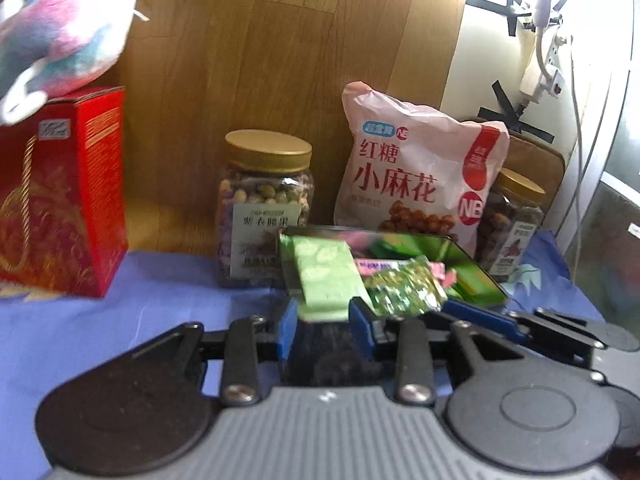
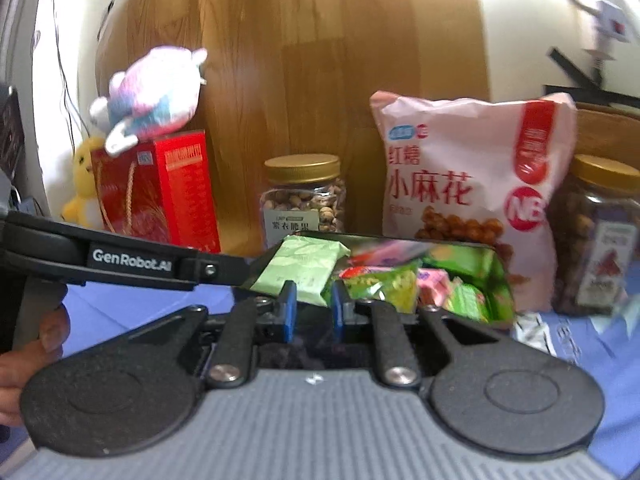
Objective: Organize snacks
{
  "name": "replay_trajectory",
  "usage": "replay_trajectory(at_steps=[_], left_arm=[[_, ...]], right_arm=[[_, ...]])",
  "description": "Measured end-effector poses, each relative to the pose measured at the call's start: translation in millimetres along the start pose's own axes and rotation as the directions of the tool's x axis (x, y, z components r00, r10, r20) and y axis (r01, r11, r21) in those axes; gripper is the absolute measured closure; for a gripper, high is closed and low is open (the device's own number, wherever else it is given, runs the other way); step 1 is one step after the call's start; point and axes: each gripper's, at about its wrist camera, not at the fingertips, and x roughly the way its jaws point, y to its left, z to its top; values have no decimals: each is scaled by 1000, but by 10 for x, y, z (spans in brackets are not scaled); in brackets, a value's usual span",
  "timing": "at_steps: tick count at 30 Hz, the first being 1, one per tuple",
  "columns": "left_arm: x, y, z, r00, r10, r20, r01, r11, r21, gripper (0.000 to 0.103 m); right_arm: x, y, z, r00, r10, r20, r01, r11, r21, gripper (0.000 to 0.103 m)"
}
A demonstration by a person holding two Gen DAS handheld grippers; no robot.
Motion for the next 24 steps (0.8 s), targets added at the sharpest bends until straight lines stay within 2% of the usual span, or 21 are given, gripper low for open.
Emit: replay_trajectory(at_steps=[2, 5, 7, 10, 15, 19, 22, 24], left_arm=[[-126, -62, -83, 1000, 6, -4, -6, 1000, 1, 72], [-303, -210, -272, 999, 51, -17, -50, 998, 35, 65], [-405, -313, -427, 997, 73, -29, -72, 996, 58, 65], [-533, -430, -666, 995, 80, -59, -76, 994, 76, 64], [-747, -606, -1031, 990, 104, -92, -94, 990, 107, 56], [-874, -692, -1236, 987, 116, -112, -105, 989, 103, 51], [-946, -725, -1348, 982, 128, -135, -117, 989, 91, 47], [-993, -746, -1404, 979, 141, -145, -129, 987, 91, 40]], right_arm=[[-192, -24, -62, 1000, -4, 5, 4, 999, 42, 80], [-464, -52, -208, 1000, -25, -3, 25, 995, 93, 78], [-628, -63, -320, 999, -44, -16, 45, 992, 119, 77], [-875, -81, -501, 997, -71, -36, 76, 983, 166, 74], [-1282, -86, -745, 994, -95, -50, 104, 967, 231, 70], [-1507, -15, -845, 995, -94, -42, 102, 957, 273, 67], [-1614, 38, -911, 995, -90, -46, 99, 945, 310, 57], [-1670, 67, -947, 996, -75, -47, 86, 940, 331, 57]])
